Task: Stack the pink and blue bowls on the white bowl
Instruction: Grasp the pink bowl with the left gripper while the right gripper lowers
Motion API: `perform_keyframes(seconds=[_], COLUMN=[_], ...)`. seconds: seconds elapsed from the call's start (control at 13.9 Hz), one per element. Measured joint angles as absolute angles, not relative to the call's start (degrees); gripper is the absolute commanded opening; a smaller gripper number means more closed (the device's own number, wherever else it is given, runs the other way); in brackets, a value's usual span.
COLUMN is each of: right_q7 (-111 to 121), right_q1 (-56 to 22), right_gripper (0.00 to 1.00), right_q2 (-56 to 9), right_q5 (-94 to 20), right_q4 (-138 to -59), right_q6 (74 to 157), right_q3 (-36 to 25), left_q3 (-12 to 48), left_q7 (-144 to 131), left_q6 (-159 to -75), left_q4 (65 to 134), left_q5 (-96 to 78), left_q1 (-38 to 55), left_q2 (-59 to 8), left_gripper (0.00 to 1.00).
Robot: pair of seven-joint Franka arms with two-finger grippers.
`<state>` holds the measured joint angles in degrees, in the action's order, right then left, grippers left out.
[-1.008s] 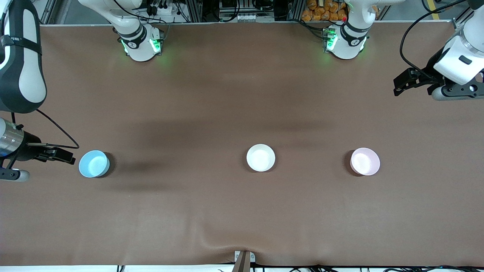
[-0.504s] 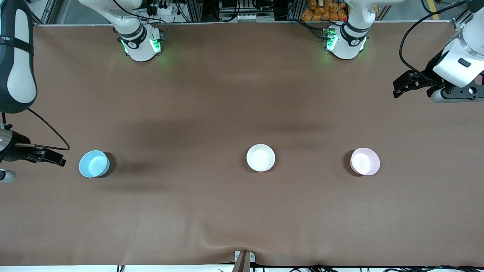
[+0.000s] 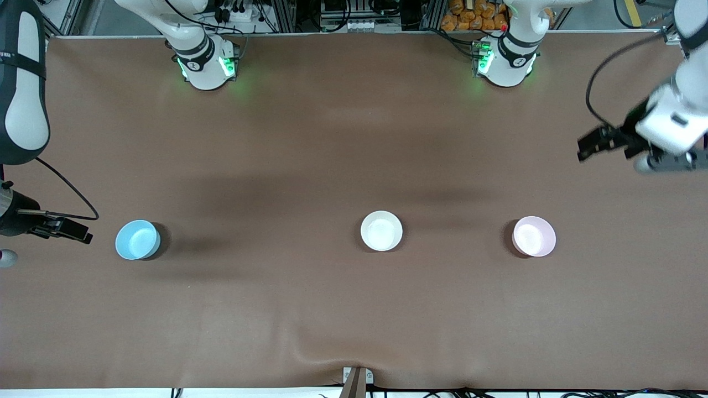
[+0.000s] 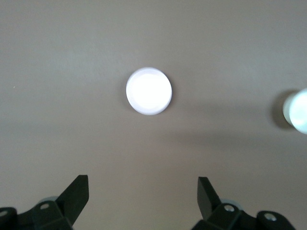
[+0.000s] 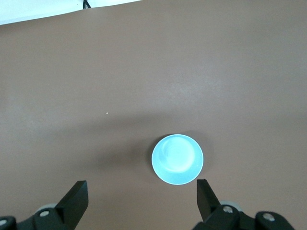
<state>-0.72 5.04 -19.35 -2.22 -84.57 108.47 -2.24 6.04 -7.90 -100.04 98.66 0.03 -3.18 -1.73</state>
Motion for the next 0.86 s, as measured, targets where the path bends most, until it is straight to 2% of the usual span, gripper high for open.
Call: perform_keyframes(seconds=[0.29, 0.58, 0.72, 0.86], right_q7=[-0.72, -0.72, -0.71, -0.71], right_q1=[5.06, 5.06, 5.09, 5.04], right_gripper=[1.0, 1.0, 1.0, 1.0], right_q2=[-19.37, -19.37, -19.41, -19.47], right_q5=[-2.23, -2.23, -2.23, -2.23], right_q4=[-84.55, -84.57, -84.63, -84.72], right_q6=[108.46, 108.38, 107.68, 106.79], right_q3=[-2.19, -2.16, -2.16, -2.13], left_q3=[5.9, 5.9, 5.9, 5.88], left_q7=[-7.54, -7.54, -7.54, -7.54], left_q6=[-112.57, -130.35, -134.56, -135.25], left_q4=[100.5, 108.19, 110.8, 111.43], left_q5=[0.03, 0.03, 0.03, 0.03], left_q1=[-4.98, -5.45, -5.62, -6.5], left_q2=[-13.48, -20.56, -22.09, -23.14], left_gripper=[1.0, 1.0, 1.0, 1.0])
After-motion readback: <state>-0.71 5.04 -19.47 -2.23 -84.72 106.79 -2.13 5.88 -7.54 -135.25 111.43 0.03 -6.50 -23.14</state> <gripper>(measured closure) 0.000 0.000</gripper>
